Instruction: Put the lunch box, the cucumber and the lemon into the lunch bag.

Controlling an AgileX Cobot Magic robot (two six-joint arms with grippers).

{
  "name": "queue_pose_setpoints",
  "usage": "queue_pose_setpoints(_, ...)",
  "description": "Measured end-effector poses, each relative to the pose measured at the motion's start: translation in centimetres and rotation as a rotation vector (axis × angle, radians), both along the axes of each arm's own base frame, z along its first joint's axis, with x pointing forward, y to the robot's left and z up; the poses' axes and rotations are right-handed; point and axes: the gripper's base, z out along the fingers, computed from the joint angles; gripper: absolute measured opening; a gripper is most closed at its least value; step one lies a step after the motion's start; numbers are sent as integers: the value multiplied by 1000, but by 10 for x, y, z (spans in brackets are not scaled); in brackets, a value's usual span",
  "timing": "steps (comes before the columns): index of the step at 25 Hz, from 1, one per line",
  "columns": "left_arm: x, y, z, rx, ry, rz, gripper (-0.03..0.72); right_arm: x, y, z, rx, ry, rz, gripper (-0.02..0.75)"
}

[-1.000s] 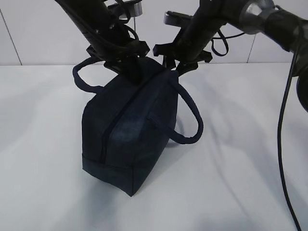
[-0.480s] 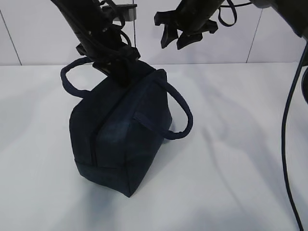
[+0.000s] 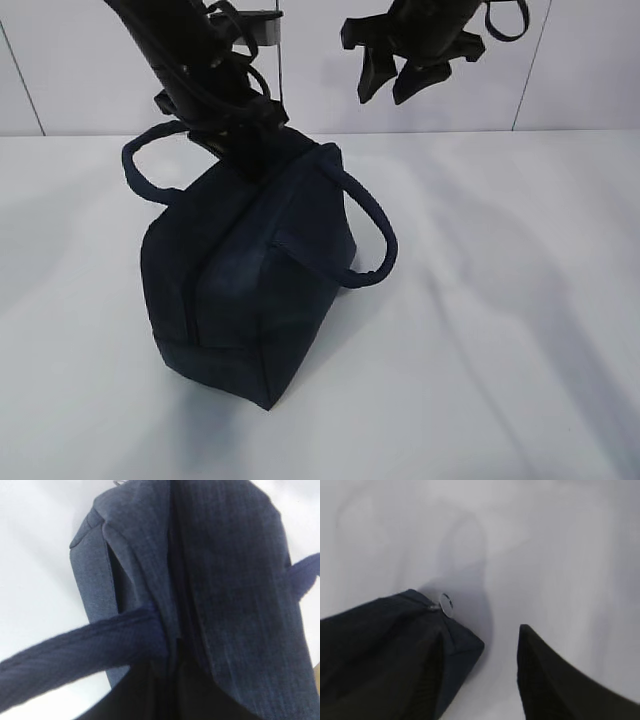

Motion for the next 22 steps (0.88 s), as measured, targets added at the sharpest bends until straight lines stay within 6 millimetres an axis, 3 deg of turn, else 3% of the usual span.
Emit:
queue_pose_setpoints(4,1,2,0,25,-2,31,69,-24,-10,21,-46,-4,3,351)
queue_pose_setpoints(7,1,4,-1,47,-9,35,197,-48,-19,39,-71,-7,3,349)
queue_pose_setpoints(11,0,7,4,61,-28,35,356,-82,-29,47,-90,32,7,349)
queue_pose_setpoints(15,-8,12,31,44,-77,42,428,-116,-39,54,-112,47,24,349)
queue_pose_setpoints(22,-35,24,88,-18,-176,71,433,-175,-56,92,-105,-42,37,348)
